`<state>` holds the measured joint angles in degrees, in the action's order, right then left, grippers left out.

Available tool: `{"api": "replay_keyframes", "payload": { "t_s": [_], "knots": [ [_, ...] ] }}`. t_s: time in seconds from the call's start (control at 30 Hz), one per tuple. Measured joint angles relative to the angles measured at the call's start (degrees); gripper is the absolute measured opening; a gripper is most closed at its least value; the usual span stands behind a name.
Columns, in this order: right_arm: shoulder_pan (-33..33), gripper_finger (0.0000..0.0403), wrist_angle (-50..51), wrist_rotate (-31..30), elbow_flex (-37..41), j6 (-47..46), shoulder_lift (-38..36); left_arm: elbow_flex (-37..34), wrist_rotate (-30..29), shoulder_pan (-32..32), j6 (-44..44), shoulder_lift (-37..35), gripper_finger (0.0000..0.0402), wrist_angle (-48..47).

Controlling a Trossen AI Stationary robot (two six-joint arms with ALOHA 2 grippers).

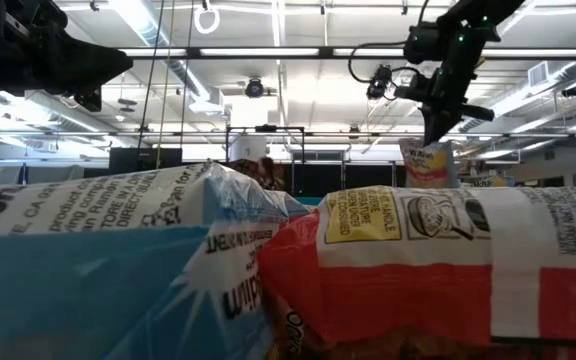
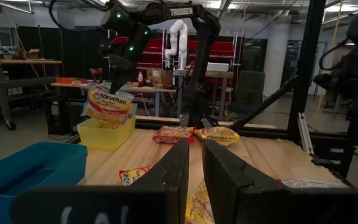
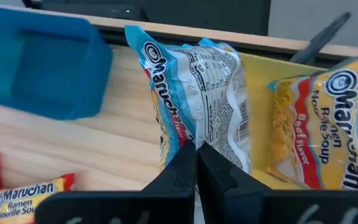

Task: Sort Maruchan noodles
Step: Put the blue noodle pack into the yellow bin

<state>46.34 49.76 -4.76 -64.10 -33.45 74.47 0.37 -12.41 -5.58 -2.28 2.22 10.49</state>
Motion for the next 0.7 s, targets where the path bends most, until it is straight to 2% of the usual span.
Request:
{"api": "replay_keyframes", "payload": {
  "t_s": [0.4, 0.57, 0.7],
  "knots": [
    [5.6, 0.0007, -1.7, 8.2, 2.8, 0.0, 1.5, 0.0, 0.0, 0.0, 0.0, 0.0, 0.0052, 0.0],
    [6.3, 0.0007, -6.1, 9.9, 6.6, -0.7, 1.6, 0.0, 0.0, 0.0, 0.0, 0.0, 0.0052, 0.0],
    [6.5, 0.0007, -12.4, 13.7, 9.3, -1.4, 1.6, 0.0, 0.0, 0.0, 0.0, 0.0, 0.0052, 0.0]
  ]
}}
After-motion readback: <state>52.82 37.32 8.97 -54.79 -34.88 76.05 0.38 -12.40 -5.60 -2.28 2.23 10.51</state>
